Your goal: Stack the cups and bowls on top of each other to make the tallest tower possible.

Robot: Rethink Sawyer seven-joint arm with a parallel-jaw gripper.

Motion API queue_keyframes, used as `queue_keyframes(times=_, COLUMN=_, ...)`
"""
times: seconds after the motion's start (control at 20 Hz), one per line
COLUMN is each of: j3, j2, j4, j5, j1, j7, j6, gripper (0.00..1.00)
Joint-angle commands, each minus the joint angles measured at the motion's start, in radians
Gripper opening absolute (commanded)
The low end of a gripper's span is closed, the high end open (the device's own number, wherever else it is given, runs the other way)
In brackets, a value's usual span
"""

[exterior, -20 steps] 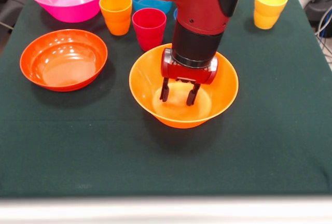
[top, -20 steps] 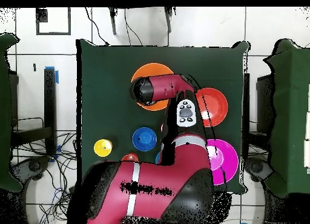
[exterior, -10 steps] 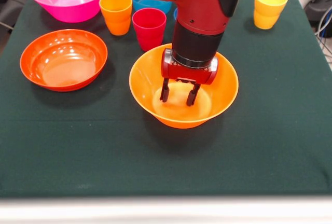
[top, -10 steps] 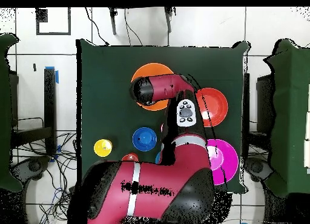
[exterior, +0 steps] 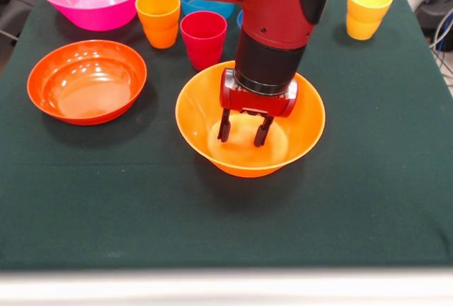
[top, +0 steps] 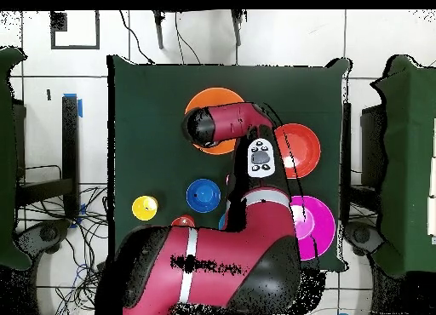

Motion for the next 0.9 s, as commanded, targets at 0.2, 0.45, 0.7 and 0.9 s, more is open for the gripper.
queue_keyframes(times=0.2, j3=0.098, j2=0.184, j4=-0.047, j5=-0.133, j1=-0.016, j7=-0.195, j6=-0.060, gripper=1.00)
queue_keyframes(times=0.45, j3=0.095, j2=0.212, j4=-0.072, j5=-0.127, j1=-0.015, j7=-0.183, j6=-0.051, gripper=1.00)
queue_keyframes(times=0.7, j3=0.086, j2=0.229, j4=-0.080, j5=-0.132, j1=-0.012, j7=-0.174, j6=-0.062, gripper=1.00)
queue_keyframes(times=0.9, j3=0.082, j2=0.233, j4=-0.079, j5=-0.131, j1=-0.010, j7=-0.172, j6=-0.054, gripper=1.00)
